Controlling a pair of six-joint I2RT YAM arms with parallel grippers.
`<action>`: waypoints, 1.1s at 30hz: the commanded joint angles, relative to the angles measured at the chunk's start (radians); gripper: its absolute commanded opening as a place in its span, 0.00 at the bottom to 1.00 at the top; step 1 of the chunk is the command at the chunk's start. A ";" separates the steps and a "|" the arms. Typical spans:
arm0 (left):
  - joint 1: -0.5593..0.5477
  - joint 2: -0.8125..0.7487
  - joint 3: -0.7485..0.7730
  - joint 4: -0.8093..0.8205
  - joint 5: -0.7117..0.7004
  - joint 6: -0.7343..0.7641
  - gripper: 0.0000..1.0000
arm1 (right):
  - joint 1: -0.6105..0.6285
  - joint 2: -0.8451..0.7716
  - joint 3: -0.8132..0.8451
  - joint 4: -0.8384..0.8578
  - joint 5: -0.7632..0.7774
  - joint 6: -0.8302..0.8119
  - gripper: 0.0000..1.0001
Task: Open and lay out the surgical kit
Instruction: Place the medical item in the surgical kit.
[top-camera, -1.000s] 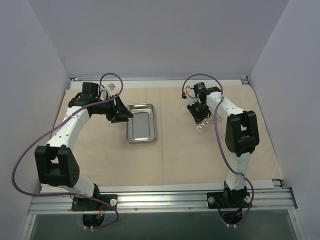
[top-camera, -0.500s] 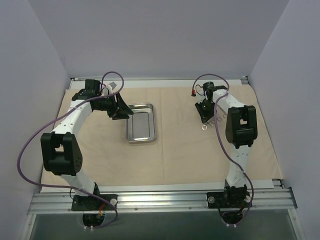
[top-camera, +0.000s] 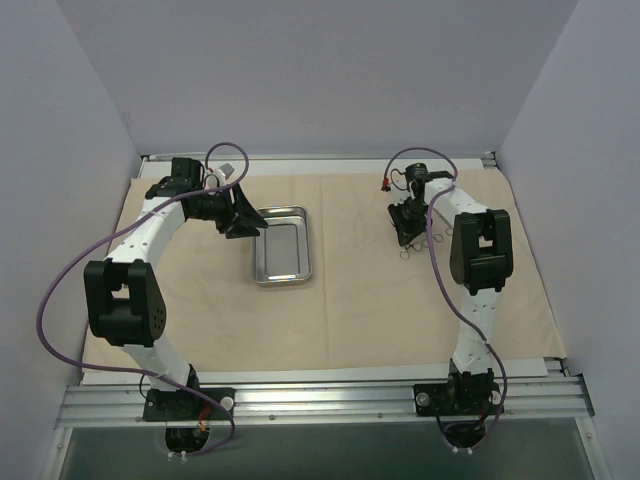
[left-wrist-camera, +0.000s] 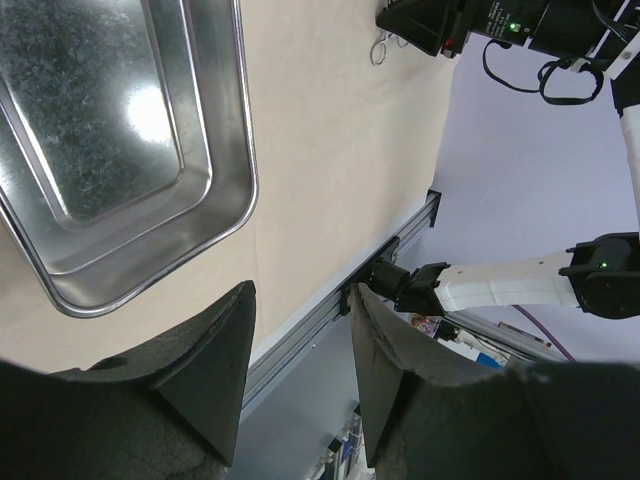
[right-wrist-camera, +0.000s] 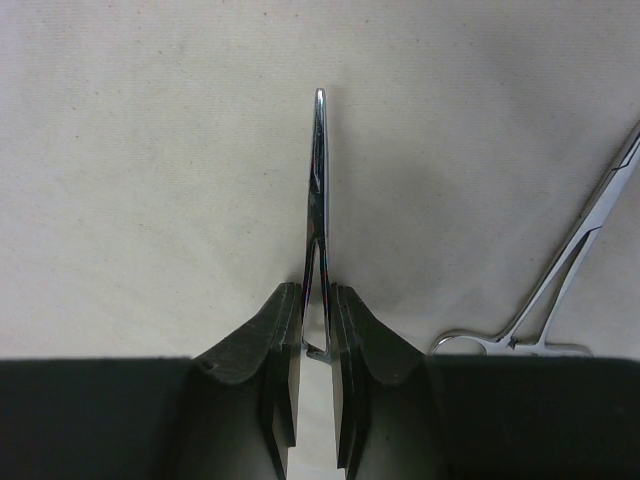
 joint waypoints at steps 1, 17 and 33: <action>0.009 0.005 0.041 0.044 0.034 0.004 0.51 | -0.010 0.028 0.031 -0.020 -0.013 0.014 0.02; 0.016 0.013 0.045 0.047 0.035 0.000 0.52 | -0.016 0.023 0.020 -0.001 0.020 0.038 0.23; 0.016 -0.051 -0.008 0.060 0.029 -0.005 0.52 | -0.014 -0.070 0.017 0.005 0.076 0.073 0.44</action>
